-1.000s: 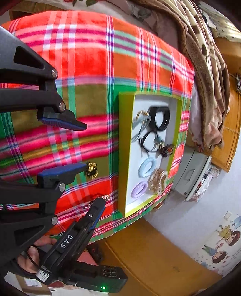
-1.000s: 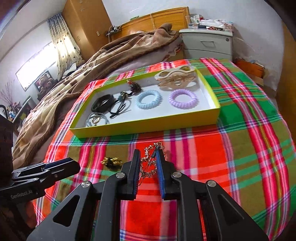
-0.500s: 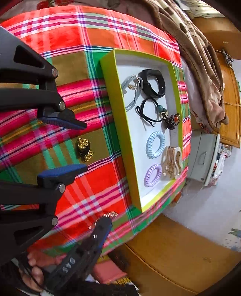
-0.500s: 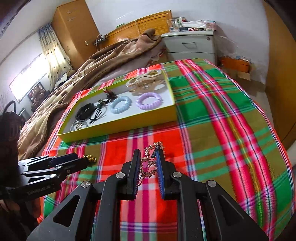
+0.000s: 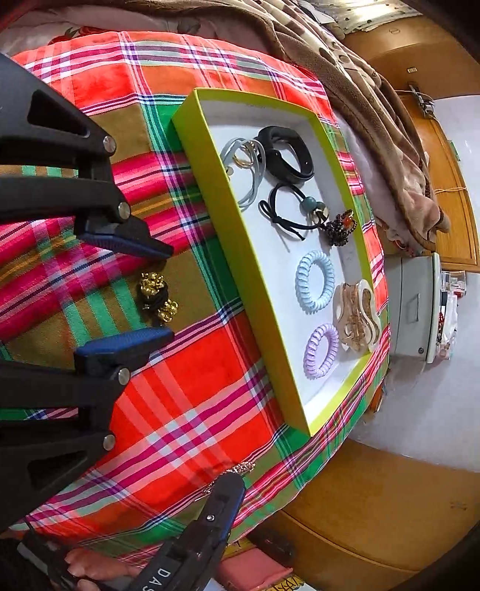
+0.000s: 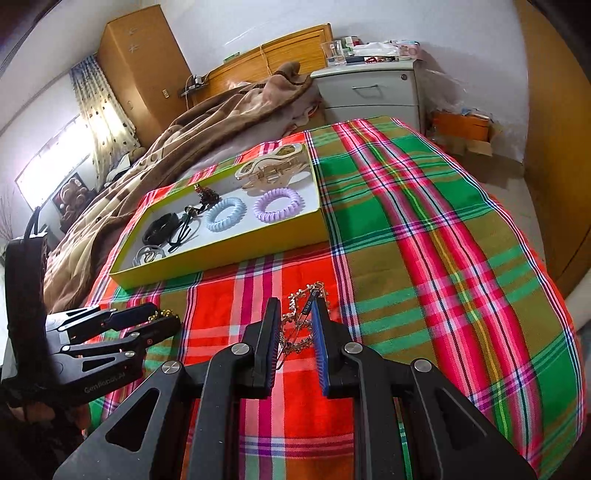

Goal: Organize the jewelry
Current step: 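Carry the flower clip and gold hairpin over the yellow box with both tools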

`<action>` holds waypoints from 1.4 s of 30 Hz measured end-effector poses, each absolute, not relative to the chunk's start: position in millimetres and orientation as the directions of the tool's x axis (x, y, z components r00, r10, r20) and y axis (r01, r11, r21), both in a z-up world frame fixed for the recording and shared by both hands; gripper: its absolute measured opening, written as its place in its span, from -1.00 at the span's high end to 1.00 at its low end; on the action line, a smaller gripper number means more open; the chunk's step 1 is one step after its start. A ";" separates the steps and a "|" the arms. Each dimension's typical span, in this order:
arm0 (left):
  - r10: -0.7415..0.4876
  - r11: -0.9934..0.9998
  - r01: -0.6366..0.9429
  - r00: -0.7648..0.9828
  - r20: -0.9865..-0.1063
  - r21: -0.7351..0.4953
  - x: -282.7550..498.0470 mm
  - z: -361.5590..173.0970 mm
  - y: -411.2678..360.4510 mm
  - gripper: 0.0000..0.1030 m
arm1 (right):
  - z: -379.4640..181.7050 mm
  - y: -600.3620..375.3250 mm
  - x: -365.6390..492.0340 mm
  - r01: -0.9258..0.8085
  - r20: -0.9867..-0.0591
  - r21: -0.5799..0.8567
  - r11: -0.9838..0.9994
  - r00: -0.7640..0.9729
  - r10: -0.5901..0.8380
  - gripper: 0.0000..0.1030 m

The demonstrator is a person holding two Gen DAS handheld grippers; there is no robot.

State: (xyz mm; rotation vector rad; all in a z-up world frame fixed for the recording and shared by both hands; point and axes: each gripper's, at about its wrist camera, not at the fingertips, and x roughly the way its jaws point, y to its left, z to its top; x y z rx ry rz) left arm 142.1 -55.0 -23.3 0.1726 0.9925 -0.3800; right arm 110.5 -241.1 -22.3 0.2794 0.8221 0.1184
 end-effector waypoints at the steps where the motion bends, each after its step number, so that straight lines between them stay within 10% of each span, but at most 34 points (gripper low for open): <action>1: -0.226 0.920 0.391 0.491 -0.841 -0.019 141.1 -23.5 -56.1 0.23 | -22.4 -241.1 110.5 0.004 -0.705 0.291 0.957 0.677 0.212 0.66; 6: -0.234 0.918 0.395 0.491 -0.839 -0.025 138.8 -22.5 -58.1 0.51 | -22.8 -241.9 110.7 0.002 -0.705 0.291 0.957 0.676 0.213 0.66; 42: -0.326 0.931 0.330 0.557 -0.764 -0.156 187.2 29.6 -26.8 0.54 | 18.6 -221.5 182.9 -0.115 -0.655 0.261 0.959 0.708 0.263 0.66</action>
